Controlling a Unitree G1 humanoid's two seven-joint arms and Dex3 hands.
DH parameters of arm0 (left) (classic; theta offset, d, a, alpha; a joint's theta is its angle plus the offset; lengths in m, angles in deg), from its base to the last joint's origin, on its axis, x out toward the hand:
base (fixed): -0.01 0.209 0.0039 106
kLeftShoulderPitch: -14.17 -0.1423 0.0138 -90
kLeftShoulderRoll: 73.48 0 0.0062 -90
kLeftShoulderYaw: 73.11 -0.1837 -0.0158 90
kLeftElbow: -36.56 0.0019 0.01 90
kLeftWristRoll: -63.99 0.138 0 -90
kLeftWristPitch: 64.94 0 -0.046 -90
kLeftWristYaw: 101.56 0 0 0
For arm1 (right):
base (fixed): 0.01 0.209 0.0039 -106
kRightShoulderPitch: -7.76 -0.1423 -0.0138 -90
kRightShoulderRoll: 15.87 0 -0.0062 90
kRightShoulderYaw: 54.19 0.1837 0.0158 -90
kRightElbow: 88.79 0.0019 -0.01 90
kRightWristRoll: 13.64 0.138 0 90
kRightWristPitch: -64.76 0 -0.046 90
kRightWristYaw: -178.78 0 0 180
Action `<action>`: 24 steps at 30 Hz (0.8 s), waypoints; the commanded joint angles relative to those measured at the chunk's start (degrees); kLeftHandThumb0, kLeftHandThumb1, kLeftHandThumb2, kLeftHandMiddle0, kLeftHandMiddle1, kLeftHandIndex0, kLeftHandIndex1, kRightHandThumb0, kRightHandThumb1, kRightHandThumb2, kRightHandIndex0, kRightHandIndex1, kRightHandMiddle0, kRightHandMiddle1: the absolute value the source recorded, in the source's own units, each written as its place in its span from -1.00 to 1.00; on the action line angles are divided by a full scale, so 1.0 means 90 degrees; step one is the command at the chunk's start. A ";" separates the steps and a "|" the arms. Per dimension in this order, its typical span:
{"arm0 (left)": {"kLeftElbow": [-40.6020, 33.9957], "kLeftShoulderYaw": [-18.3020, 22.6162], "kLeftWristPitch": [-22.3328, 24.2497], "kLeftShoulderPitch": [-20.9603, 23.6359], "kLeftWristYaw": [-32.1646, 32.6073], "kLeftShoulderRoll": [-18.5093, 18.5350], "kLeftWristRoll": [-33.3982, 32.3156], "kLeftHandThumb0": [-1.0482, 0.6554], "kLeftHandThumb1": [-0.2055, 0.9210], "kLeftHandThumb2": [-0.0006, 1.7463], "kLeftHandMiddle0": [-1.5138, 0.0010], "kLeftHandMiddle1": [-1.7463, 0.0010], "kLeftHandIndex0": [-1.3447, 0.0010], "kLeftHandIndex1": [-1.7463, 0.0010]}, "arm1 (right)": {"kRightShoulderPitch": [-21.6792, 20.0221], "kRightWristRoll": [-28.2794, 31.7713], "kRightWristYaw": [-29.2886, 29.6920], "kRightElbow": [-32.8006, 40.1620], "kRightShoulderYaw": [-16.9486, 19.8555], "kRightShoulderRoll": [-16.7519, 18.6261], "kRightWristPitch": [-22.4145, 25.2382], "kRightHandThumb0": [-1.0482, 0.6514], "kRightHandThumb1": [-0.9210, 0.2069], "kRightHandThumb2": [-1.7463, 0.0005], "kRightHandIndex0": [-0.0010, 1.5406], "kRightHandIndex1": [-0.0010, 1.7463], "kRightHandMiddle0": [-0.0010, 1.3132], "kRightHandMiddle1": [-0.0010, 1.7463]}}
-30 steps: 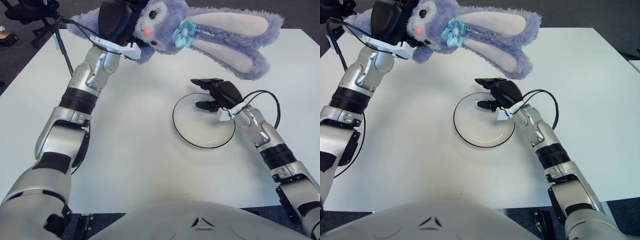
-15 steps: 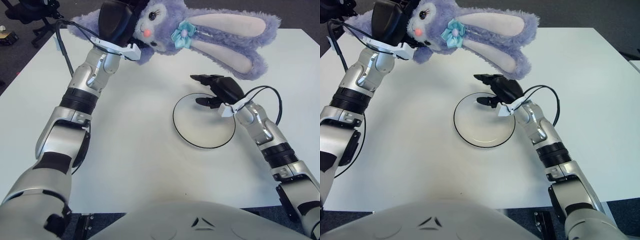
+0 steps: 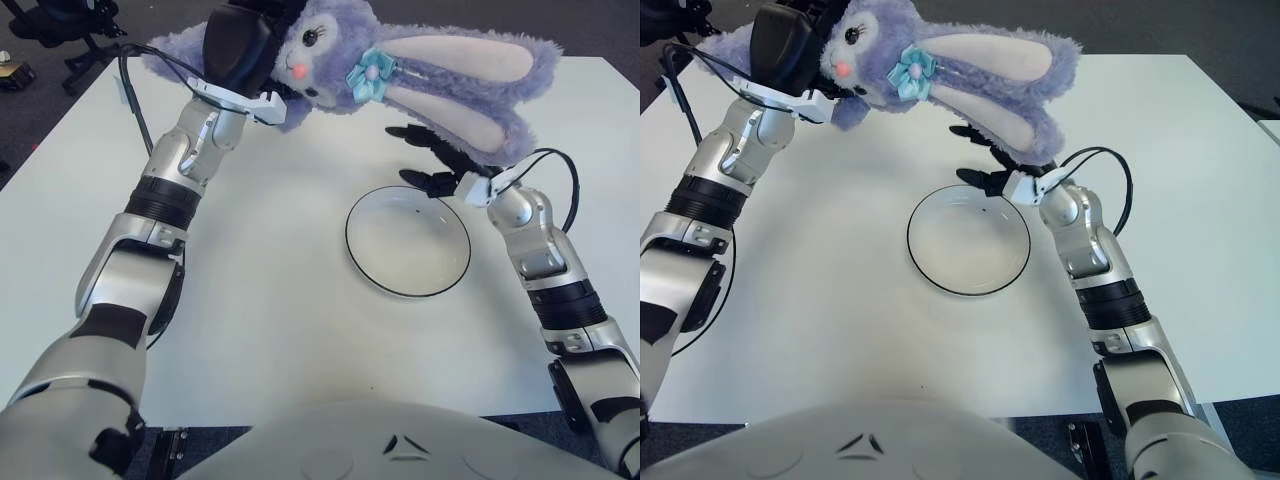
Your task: Put the doll into the plate.
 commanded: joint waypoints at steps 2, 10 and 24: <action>0.0028 -0.0014 -0.0052 0.0150 0.0137 0.0021 0.0039 0.37 0.14 0.08 -0.11 -1.00 0.02 -1.00 | -0.0187 -0.0142 0.0163 0.0106 0.0242 -0.0176 0.0038 -0.48 -1.00 0.20 -0.35 -1.00 -0.41 -0.99; 0.0040 -0.0015 -0.0087 0.0149 0.0145 0.0023 0.0037 0.38 0.14 0.08 -0.11 -1.00 0.02 -1.00 | -0.0212 -0.0388 0.0368 0.0063 0.0267 -0.0222 -0.0014 -0.47 -1.00 0.22 -0.36 -1.00 -0.41 -0.99; 0.0031 -0.0080 -0.0080 0.0134 0.0128 -0.0047 0.0065 0.39 0.14 0.10 -0.11 -1.00 0.03 -1.00 | -0.0519 -0.0696 0.0342 -0.0100 0.0426 -0.0389 0.0882 -0.45 -1.00 0.28 -0.35 -0.99 -0.42 -1.00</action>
